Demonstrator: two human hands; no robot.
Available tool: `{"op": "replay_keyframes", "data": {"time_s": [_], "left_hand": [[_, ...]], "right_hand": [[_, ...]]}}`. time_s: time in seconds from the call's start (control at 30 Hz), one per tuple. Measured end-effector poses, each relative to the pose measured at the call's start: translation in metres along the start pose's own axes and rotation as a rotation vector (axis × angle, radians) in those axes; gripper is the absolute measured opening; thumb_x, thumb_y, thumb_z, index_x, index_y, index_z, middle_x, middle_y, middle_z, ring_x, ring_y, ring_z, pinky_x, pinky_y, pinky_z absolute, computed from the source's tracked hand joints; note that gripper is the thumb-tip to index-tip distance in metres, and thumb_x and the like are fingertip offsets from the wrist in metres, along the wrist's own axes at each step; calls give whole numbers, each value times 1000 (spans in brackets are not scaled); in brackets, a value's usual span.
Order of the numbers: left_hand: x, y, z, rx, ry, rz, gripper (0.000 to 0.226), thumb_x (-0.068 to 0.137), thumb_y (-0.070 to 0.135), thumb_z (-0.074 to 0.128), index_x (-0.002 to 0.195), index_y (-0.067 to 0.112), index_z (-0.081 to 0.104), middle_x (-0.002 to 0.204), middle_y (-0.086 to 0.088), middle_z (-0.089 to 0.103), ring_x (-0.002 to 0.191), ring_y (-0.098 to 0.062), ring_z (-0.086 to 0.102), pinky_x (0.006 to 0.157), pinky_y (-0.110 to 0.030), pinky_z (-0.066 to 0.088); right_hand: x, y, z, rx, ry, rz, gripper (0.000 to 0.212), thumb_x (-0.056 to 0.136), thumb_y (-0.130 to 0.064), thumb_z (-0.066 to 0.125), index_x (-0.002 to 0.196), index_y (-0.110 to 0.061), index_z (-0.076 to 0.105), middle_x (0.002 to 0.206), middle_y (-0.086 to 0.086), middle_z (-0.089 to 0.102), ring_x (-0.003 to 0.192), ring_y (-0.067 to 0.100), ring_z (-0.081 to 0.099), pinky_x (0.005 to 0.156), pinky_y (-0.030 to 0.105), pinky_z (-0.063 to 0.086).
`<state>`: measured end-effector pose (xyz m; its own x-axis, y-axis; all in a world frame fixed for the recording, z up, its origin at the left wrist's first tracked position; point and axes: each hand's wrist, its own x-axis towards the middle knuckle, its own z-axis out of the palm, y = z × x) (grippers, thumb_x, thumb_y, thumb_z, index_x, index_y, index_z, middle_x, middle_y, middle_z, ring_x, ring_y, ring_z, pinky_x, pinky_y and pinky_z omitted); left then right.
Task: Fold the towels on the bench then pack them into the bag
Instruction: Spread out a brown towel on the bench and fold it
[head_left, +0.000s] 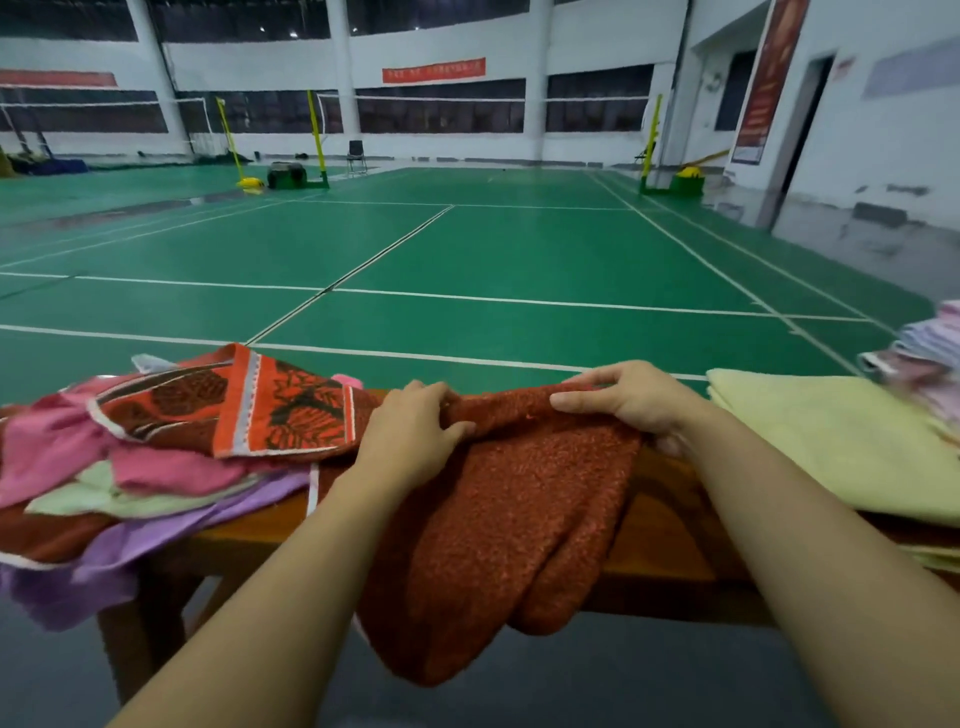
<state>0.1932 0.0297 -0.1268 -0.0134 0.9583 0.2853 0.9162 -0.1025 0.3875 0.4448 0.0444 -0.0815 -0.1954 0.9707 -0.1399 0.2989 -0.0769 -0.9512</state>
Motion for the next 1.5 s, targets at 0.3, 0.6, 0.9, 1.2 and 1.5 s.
{"op": "replay_keyframes", "data": {"time_s": [0.3,0.6,0.9,1.2,1.5], "left_hand": [[0,12,-7,-106,-220,4,46,91,65,58,99,22,73,97,-1,75,94,-20,68,85,-32,52],[2,-14,-8,-179,-262,39,28,79,45,83,102,31,79,103,11,75,97,-8,67,93,-28,51],[3,-9,-15,-61,160,-68,19,95,44,64,96,26,71,98,-3,73,97,-30,67,82,-39,54],[39,2,-51,-565,181,-314,17,101,32,60,102,15,60,98,-11,63,93,-37,65,80,-45,58],[55,5,-87,-482,324,-190,26,106,33,49,117,12,58,115,-16,66,108,-35,60,92,-41,44]], "right_hand": [[-14,14,-29,-356,78,77,60,72,-72,73,65,-13,69,59,-2,62,53,14,55,57,26,41],[-7,24,-27,-213,156,-54,56,66,-49,90,92,-4,71,78,5,70,69,17,64,62,28,45],[-7,24,-33,-132,36,35,40,70,-44,88,79,-9,71,69,4,67,59,15,60,59,25,46],[-16,0,-56,4,-254,97,62,72,-55,83,111,-8,73,96,7,68,85,17,59,74,28,47],[-42,-25,-84,65,-428,94,50,69,-58,85,85,-12,70,62,0,50,38,6,41,32,15,32]]}}
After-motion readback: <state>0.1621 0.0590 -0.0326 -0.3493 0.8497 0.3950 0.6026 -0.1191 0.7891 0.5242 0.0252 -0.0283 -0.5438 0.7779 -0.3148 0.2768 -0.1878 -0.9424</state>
